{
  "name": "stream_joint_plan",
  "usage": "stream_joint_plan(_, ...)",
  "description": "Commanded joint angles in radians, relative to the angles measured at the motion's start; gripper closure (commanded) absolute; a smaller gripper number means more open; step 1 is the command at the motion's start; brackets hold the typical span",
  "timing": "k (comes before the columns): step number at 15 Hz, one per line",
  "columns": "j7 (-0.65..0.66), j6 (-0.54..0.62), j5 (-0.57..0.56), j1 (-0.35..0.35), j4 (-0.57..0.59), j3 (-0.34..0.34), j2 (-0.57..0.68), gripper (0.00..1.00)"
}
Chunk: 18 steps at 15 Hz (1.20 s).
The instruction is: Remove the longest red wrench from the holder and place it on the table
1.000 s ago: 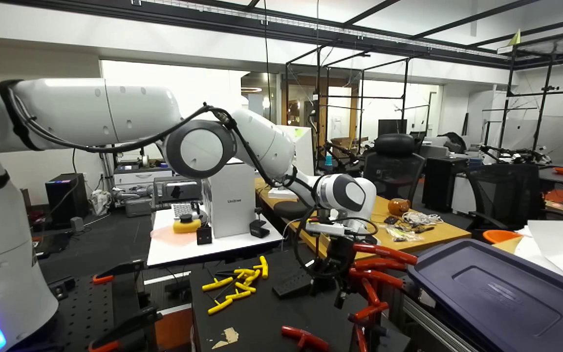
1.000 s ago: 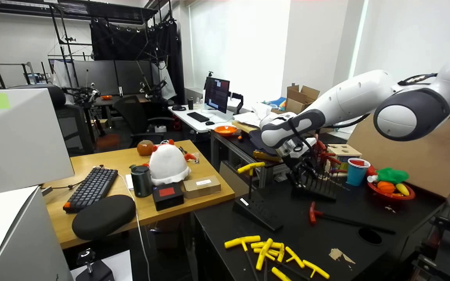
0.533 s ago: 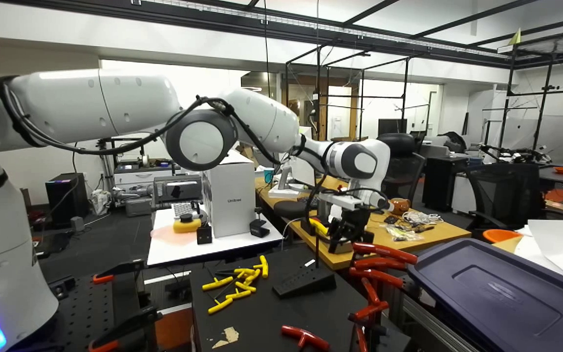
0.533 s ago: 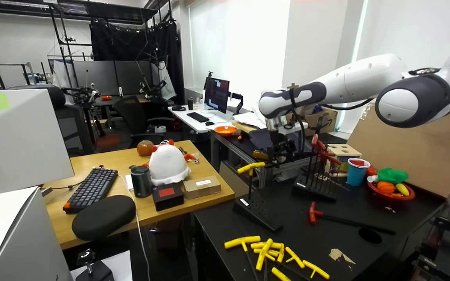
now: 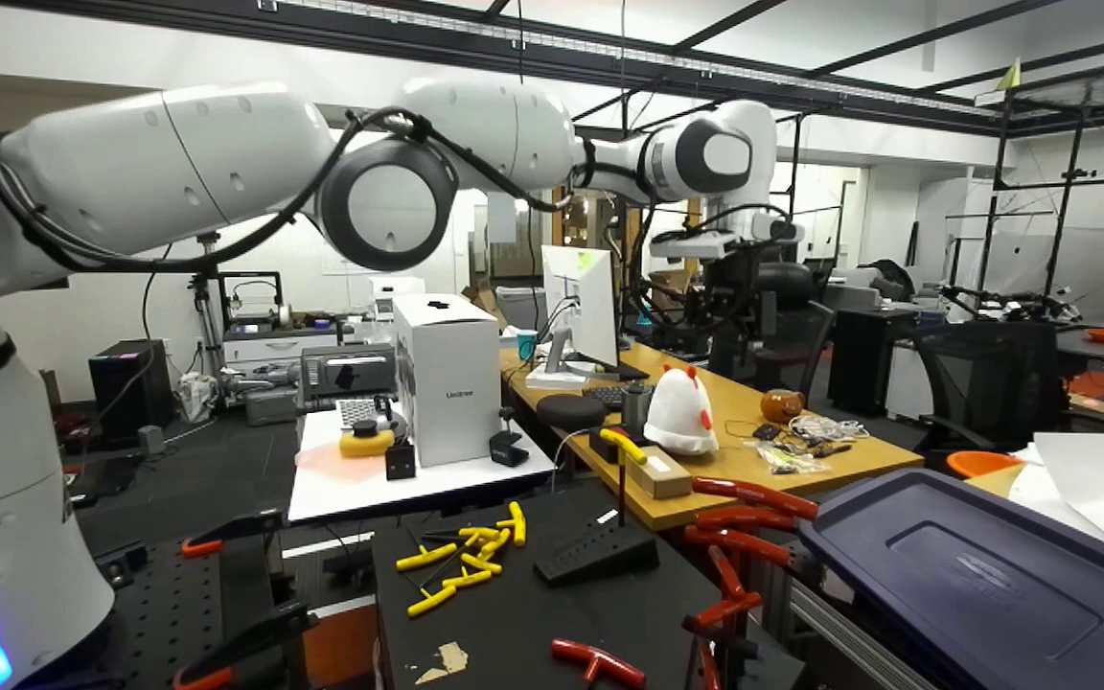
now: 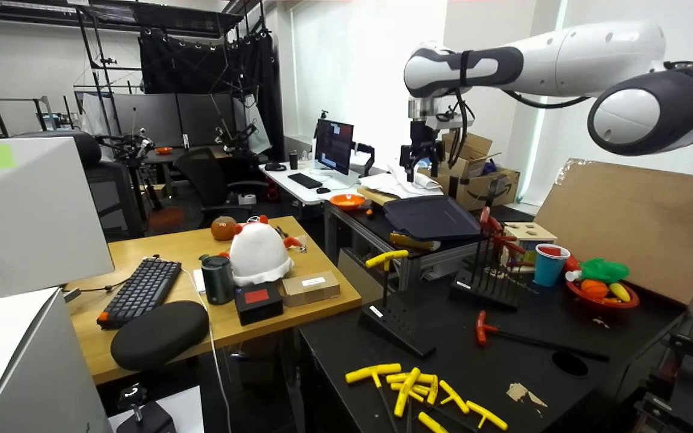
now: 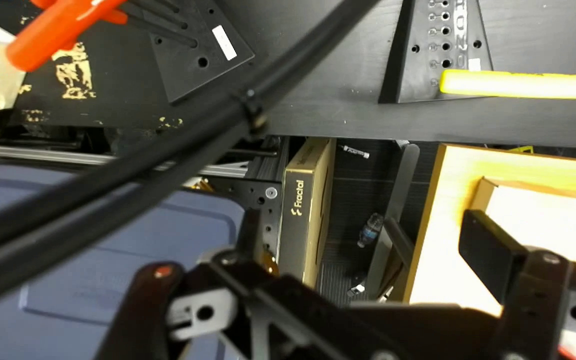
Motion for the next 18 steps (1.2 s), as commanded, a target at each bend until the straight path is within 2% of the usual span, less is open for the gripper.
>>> stream_joint_plan(1,-0.02,-0.099,0.018,-0.013,-0.021,-0.002,-0.107,0.0)
stream_joint_plan(8,-0.073,-0.361,0.016,-0.079,0.0,0.012,-0.231,0.0)
stream_joint_plan(9,-0.09,-0.381,0.025,-0.089,-0.028,0.0,-0.262,0.0)
stream_joint_plan(13,-0.136,-0.455,0.021,-0.129,-0.024,-0.006,-0.31,0.0)
stream_joint_plan(18,-0.147,-0.472,0.028,-0.17,-0.02,-0.005,-0.349,0.0)
